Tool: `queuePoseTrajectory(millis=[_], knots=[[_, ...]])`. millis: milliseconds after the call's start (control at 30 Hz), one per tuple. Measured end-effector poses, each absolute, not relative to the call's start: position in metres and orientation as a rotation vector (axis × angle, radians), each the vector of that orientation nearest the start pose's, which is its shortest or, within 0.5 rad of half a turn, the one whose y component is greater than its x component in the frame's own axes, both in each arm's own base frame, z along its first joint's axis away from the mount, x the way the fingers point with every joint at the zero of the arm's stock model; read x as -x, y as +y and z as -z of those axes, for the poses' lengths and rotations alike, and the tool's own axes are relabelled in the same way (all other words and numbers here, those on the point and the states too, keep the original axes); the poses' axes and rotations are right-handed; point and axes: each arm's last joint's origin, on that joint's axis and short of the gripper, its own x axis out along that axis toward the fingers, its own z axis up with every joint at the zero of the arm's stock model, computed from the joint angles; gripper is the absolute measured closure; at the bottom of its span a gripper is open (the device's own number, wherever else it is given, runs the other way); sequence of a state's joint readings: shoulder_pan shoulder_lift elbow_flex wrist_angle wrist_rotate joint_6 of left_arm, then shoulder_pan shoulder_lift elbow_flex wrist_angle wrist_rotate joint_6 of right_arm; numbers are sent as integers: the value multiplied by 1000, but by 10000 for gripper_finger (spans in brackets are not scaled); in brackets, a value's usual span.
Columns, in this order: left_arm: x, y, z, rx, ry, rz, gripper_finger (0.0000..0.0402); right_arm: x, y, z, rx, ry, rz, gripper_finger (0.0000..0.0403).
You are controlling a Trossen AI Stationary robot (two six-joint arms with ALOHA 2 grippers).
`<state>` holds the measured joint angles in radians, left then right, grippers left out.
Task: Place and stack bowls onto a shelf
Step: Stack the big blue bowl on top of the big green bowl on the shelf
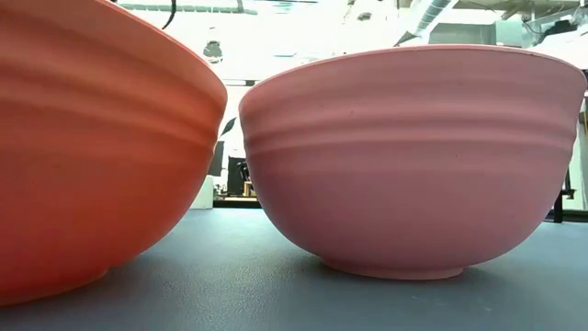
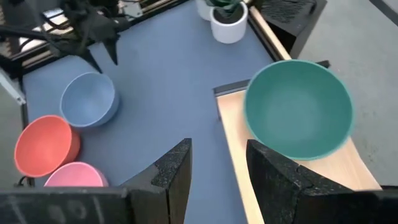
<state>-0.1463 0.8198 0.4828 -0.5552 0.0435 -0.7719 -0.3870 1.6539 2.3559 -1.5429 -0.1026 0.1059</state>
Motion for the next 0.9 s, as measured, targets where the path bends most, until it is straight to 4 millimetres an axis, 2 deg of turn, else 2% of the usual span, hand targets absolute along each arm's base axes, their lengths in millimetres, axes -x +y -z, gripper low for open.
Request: queuePoseTrajectory(millis=[200,433,567,733,900], knots=[[-164,-33,-173,620,1052,-255,193,-248,-85,-494,-274,835,305,225],[-170,-41,-158,635,1138,-300,203,-255,-85,-486,-274,880,310,225],[-170,-43,-156,659,1148,-317,259,-261,-84,-483,-275,900,302,225],[-170,-43,-159,715,1124,-341,376,-262,-80,-483,-268,902,289,225],[-171,-41,-166,787,1041,-442,398,-265,-72,-482,-283,902,275,225]])
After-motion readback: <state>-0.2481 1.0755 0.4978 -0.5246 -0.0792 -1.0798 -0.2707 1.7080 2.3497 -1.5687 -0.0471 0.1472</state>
